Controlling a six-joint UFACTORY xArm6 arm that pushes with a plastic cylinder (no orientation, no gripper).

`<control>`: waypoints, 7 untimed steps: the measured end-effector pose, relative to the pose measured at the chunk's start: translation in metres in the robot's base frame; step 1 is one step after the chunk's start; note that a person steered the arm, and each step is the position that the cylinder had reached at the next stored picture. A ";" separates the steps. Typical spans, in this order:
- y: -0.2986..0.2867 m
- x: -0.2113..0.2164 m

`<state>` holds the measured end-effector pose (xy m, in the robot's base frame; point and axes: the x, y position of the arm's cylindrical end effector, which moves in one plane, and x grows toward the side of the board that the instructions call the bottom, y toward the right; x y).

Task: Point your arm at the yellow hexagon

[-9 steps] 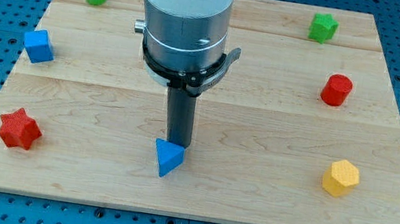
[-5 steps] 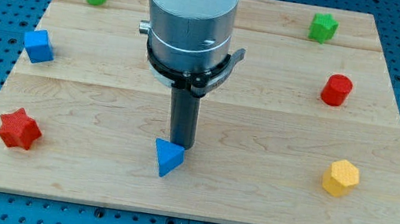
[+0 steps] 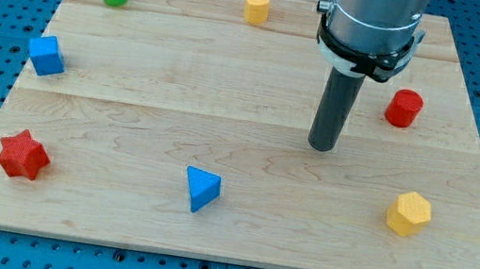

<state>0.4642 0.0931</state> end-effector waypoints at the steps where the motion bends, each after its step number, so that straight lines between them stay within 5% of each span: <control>1: 0.002 0.000; 6: 0.077 -0.010; 7: 0.132 -0.001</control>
